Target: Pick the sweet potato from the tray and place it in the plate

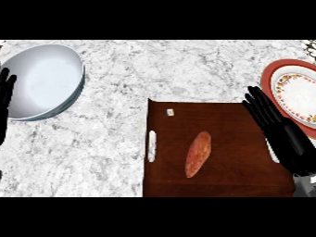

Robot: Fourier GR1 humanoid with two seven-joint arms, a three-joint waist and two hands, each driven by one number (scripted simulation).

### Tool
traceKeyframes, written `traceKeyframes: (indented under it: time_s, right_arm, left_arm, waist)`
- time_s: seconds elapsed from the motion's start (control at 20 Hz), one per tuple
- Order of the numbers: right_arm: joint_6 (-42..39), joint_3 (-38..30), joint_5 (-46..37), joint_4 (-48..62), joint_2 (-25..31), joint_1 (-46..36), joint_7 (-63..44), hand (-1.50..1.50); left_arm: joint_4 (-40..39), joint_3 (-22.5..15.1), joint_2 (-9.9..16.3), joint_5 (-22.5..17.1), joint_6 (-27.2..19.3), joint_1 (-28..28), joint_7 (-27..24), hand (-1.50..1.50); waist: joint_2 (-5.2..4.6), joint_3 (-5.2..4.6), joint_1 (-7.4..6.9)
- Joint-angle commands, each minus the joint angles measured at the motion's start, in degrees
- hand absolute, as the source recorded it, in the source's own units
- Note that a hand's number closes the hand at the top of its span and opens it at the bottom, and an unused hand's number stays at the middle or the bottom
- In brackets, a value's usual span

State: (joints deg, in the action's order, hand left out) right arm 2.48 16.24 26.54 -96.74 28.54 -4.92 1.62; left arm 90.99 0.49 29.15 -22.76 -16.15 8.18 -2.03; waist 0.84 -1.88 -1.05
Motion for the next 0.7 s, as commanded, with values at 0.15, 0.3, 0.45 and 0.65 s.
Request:
traceKeyframes:
  time_s: [0.15, 0.3, 0.45, 0.65]
  right_arm:
    - [13.5, -10.5, -4.4, -2.4, 1.5, -4.5, -2.1, 1.50]
    - [11.9, -9.0, -20.0, 4.4, 18.5, 0.3, -4.9, 1.50]
    - [30.5, -17.3, -17.6, 3.7, 6.1, 1.8, -4.1, -1.50]
    - [39.1, -14.6, -21.7, -8.7, -1.3, 12.0, 0.4, -1.50]
  left_arm:
    - [-6.9, -7.9, -4.9, 1.3, 1.7, -8.6, 4.0, 0.00]
    - [-5.2, -8.7, -4.3, 0.2, 2.6, -9.9, 6.8, 0.00]
    - [-3.4, -13.0, -7.1, -0.4, 2.7, -13.7, 10.1, 0.00]
    - [-8.0, -15.1, -9.9, 1.5, 3.3, -12.9, 7.8, 0.00]
  waist:
    - [-0.91, 1.64, 2.63]
    - [-2.78, -0.45, 5.96]
    - [-0.98, 1.64, 6.52]
    - [-0.44, 1.76, 4.41]
